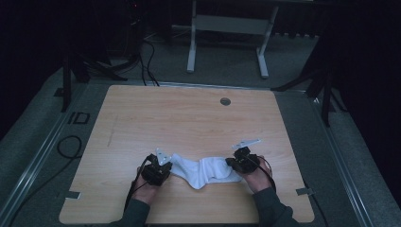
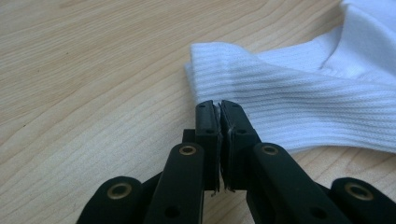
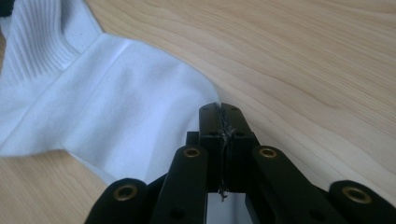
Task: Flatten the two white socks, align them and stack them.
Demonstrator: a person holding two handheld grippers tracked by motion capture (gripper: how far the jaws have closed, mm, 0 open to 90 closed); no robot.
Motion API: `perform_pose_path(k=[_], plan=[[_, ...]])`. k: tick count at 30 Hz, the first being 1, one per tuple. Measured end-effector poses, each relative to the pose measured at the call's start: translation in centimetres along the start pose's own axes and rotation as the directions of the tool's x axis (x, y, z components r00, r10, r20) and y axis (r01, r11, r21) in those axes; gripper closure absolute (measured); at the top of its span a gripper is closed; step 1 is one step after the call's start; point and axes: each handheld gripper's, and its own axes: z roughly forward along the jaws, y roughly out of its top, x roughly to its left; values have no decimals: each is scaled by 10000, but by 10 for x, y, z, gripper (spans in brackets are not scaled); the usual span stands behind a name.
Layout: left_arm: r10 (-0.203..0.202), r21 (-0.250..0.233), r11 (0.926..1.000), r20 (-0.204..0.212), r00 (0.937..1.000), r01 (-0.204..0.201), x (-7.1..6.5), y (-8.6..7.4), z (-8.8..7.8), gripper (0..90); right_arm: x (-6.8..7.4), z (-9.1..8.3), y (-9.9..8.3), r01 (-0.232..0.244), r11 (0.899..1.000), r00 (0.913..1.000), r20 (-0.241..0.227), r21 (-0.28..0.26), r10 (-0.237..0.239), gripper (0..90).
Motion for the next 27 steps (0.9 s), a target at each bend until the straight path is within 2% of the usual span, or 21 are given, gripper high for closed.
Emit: perform_pose_path(k=[3,4,9,11,17,22,24,27], plan=[[0,-2,10000,-7,10000,0,0,0,0,865,-5,-8,-5,-44,9999,10000,83,-105,45,881],[6,6,10000,-12,10000,-6,0,0,0,865,-10,-15,-10,-128,9998,9998,166,-133,130,881],[31,32,10000,9,10000,-32,0,0,0,864,-19,-23,-18,-264,9995,9992,294,-158,269,880],[38,32,10000,15,10000,-38,0,0,0,865,-26,-30,-22,-484,9982,9983,317,-345,495,880],[25,41,10000,8,10000,-25,0,0,0,865,-31,-41,-22,-615,9959,9975,301,-661,636,880],[13,60,10000,-16,10000,-12,0,0,0,865,-30,-42,-17,-504,9962,9984,207,-715,520,874],[-21,57,10000,5,10000,21,0,-1,-1,864,-28,-37,-18,-478,9978,9989,7,-453,479,849],[-82,43,10000,19,10000,82,0,-1,-1,863,-27,-29,-21,-427,9989,9991,-10,-209,427,799]])
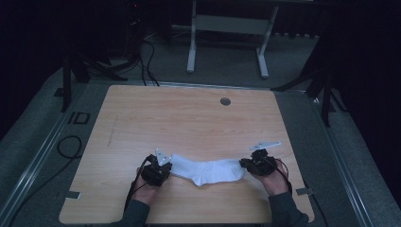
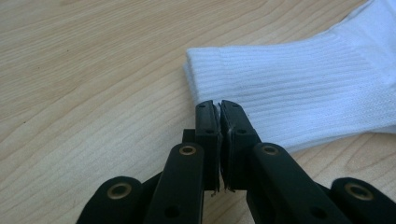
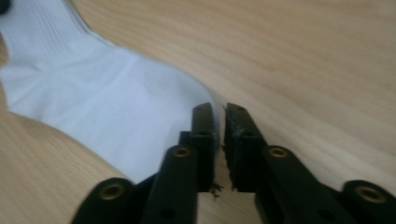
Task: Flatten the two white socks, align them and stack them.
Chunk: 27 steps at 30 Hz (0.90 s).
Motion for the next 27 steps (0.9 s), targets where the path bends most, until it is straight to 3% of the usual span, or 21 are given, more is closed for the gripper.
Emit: perform_pose_path(k=[1,3,5,7,8,12,14,19,27], plan=[[-32,-17,10000,5,10000,32,0,0,0,863,-1,3,-1,-19,10000,10000,-14,51,19,776],[-96,-50,9999,69,9999,96,1,-1,-1,852,-5,6,-5,-433,9990,9990,89,-57,434,609],[-204,-104,9997,163,9997,206,2,-1,-1,827,-9,2,-5,-642,9976,9979,50,-247,643,549],[-204,-104,9997,163,9997,206,2,-1,-1,806,-10,1,-5,-665,9973,9978,29,-319,667,549],[-470,-146,9988,445,9979,477,6,-2,-2,754,-13,-3,-4,-808,9957,9967,15,-461,809,496],[-592,-333,9976,546,9967,611,7,-3,-3,709,-15,-7,-3,-922,9932,9957,-148,-708,914,471],[-521,-595,9967,629,9967,559,6,-2,-6,691,-18,-11,-3,-1153,9893,9921,-597,-897,1102,467],[-310,-779,9963,545,9980,352,5,0,-9,636,-22,-11,-1,-1155,9891,9927,-462,-912,1116,447],[-633,-754,9951,102,9979,638,17,-1,-10,596,-30,-10,-3,-1281,9884,9913,-402,-811,1251,432]])
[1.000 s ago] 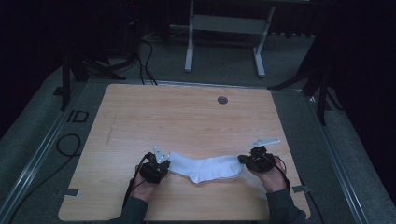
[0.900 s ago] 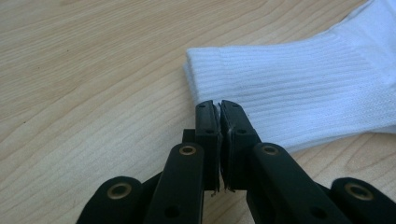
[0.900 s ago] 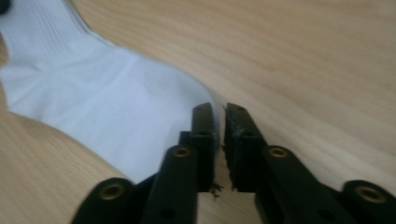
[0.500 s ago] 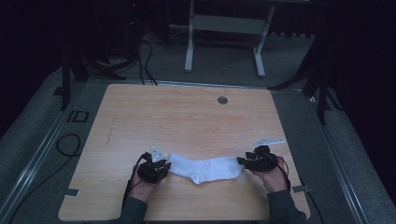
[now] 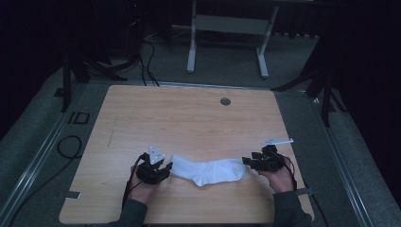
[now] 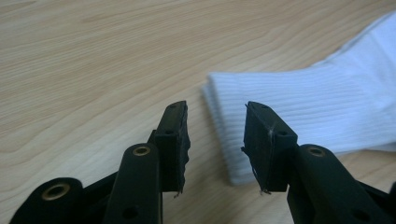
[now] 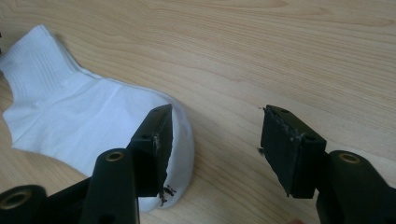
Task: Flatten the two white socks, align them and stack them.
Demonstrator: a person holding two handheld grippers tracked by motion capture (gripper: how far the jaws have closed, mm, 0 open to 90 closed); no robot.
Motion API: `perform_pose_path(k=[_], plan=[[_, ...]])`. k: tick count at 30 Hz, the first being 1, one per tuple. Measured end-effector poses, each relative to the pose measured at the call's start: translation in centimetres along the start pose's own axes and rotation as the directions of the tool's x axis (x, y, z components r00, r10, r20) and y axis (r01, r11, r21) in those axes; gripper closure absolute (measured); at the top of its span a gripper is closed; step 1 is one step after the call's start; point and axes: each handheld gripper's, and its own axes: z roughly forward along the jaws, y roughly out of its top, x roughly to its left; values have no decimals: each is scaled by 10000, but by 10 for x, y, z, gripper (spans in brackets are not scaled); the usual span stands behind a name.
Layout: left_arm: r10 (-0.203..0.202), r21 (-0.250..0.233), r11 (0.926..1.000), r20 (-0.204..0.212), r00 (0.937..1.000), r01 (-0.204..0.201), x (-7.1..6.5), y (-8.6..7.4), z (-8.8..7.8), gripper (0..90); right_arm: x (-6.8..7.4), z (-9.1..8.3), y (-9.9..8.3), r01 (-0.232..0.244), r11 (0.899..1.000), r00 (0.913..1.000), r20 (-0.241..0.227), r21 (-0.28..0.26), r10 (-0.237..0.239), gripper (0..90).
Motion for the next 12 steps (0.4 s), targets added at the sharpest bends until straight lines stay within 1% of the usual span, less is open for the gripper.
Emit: perform_pose_path(k=[5,6,7,8,9,11,12], plan=[[-380,82,9992,-358,9986,383,13,-1,-2,588,-4,-2,-2,-117,9999,9999,41,-49,117,432],[-432,97,9990,-434,9981,437,15,-2,-3,587,-5,-2,-2,-136,9999,9999,39,-30,137,433],[-432,97,9990,-434,9981,437,15,-2,-3,586,-5,-2,-2,-136,9999,9999,39,-30,137,433],[-589,80,9982,-540,9968,595,19,-2,-3,586,-5,-2,-2,-165,9999,9998,59,-20,166,433],[-591,114,9981,-588,9965,598,21,-2,-4,581,-7,-2,-3,-182,9998,9998,80,-14,182,433],[-767,109,9969,-895,9930,780,28,-3,-4,568,-8,-2,-3,-194,9998,9997,145,-11,194,432],[-767,109,9969,-895,9930,780,28,-3,-4,562,-9,-2,-3,-152,9999,9995,276,-21,152,430]])
